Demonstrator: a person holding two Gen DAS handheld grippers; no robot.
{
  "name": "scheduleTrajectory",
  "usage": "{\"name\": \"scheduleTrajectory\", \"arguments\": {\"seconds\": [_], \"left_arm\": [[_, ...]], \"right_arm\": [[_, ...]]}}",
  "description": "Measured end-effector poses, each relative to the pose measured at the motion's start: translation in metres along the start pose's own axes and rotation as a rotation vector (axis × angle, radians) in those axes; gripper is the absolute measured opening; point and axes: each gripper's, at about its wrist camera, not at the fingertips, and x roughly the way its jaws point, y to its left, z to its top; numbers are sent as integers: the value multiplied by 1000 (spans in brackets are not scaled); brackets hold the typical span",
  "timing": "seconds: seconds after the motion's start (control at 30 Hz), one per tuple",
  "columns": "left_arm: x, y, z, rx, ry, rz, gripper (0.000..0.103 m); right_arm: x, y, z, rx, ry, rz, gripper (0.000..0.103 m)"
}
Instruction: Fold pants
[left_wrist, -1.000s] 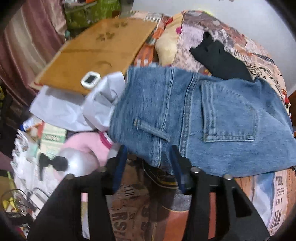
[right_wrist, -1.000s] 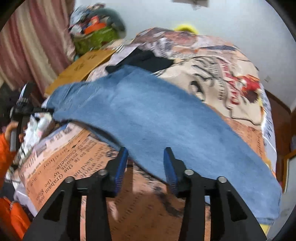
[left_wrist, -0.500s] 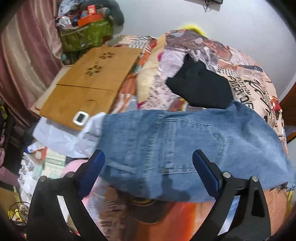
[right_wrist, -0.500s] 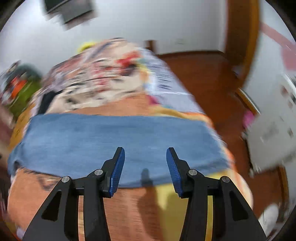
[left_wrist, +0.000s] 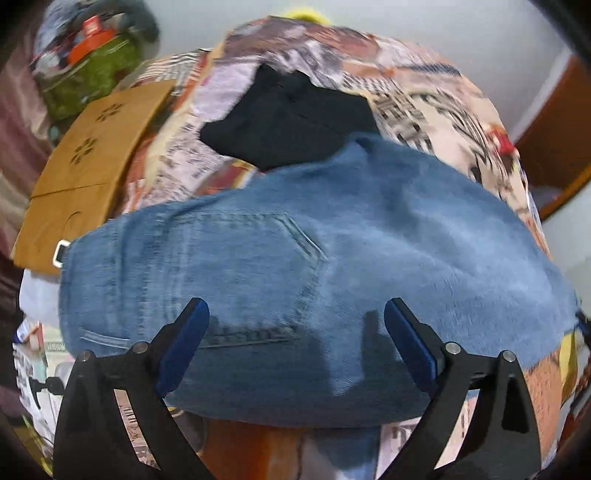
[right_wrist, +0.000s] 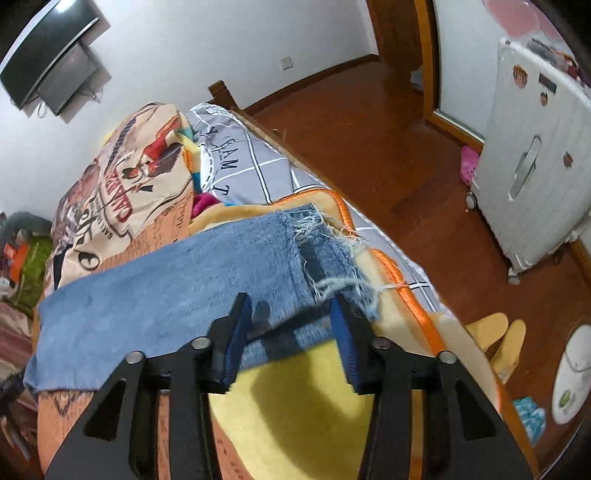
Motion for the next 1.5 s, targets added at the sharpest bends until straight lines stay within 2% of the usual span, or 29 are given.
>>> {"name": "scheduleTrajectory", "arguments": {"seconds": [0.07,0.17,0.33,0.53,0.6,0.7,0.8,0.87,0.9,1.0,1.1,1.23,1.3,1.37,1.43,1.5], "left_arm": [[8,-8,-5,33,22,34,97],[17,-16,-12,52,21,72,97],[17,-13,-12,33,36,60,97],[14,-16,-14,64,41,71,97],[13,-18,-14,80,39,79,97],[10,-21,-13,101,43,79,97],[1,-26,-7,121,23,73,97],[-6,-31,1,133,2,62,97],[-8,-35,5,137,-7,48,97],[-11,-52,20,154,-19,-4,97],[-5,-75,27,205,-11,-23,97],[13,-113,26,311,22,-37,97],[17,-129,25,351,16,-38,97],[20,-146,28,392,15,-47,97],[23,-159,31,419,23,-61,97],[28,-175,35,450,36,-71,97]], "right_arm": [[6,0,-1,4,8,4,16],[8,4,0,-17,-20,1,6],[-4,23,12,-121,-114,-57,4],[-46,39,41,-217,-288,-88,3],[-47,41,47,-238,-301,-102,3],[-23,31,42,-236,-239,-128,3],[19,10,24,-218,-107,-170,3],[33,2,15,-205,-53,-186,4],[36,0,12,-206,-44,-193,4],[25,0,14,-204,-60,-206,13],[10,-3,17,-198,-58,-241,18],[-13,-13,10,-119,-38,-127,19],[-19,-11,4,-88,-32,-89,24],[-24,-9,-6,-55,-27,-47,36],[-25,-2,-15,-41,-19,-17,41],[-24,2,-21,-28,-6,7,42]]}}
